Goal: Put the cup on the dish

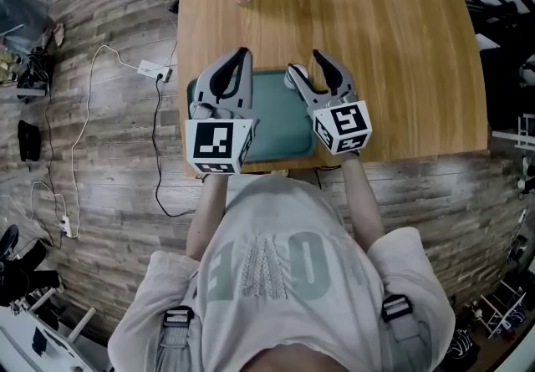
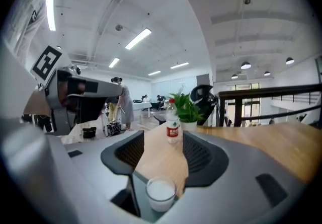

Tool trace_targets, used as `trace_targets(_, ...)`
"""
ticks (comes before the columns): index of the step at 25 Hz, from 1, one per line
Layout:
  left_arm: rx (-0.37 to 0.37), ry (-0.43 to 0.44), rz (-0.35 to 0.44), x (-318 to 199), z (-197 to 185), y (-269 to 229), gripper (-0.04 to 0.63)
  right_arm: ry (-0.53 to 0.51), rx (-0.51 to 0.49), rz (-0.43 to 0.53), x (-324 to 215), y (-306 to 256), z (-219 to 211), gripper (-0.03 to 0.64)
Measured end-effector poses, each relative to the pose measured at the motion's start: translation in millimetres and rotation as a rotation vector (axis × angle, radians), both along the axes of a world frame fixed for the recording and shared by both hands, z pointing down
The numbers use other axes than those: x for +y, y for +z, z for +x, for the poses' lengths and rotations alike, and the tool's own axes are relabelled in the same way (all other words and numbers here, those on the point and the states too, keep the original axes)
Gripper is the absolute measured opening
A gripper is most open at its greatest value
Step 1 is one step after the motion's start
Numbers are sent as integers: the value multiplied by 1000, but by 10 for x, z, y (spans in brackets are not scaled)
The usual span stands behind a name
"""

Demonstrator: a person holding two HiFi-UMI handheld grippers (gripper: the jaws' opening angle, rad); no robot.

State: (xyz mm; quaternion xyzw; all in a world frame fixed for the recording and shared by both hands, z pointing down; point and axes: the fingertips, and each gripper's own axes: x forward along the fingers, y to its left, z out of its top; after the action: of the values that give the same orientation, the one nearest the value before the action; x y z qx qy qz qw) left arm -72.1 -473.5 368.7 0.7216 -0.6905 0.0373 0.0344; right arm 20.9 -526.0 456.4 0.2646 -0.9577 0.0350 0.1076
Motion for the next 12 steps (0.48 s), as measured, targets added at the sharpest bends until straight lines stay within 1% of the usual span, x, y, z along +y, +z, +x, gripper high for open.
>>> trace_targets(3,-6,3,46,28,32,-191,9,32,-7,159,-9,-601,-35,247)
trace_targets(5,-14,8,82,58,56,-339,9,33,-66,235,66,-1007,-60,242)
trace_targets(7,-25,13,121,103,87,-497,9,35,-140,286,170,-1371,-45,219)
trace_targets(9,-38,15,162,164,115,-669,9,52,-191,325,279,-1672,16,170)
trace_targets(11,-52,16,203,217,130,-850,9,60,-224,352,388,-1894,79,98)
trace_targets(12,-60,17,223,238,135,-938,9,55,-240,360,446,-1974,104,74)
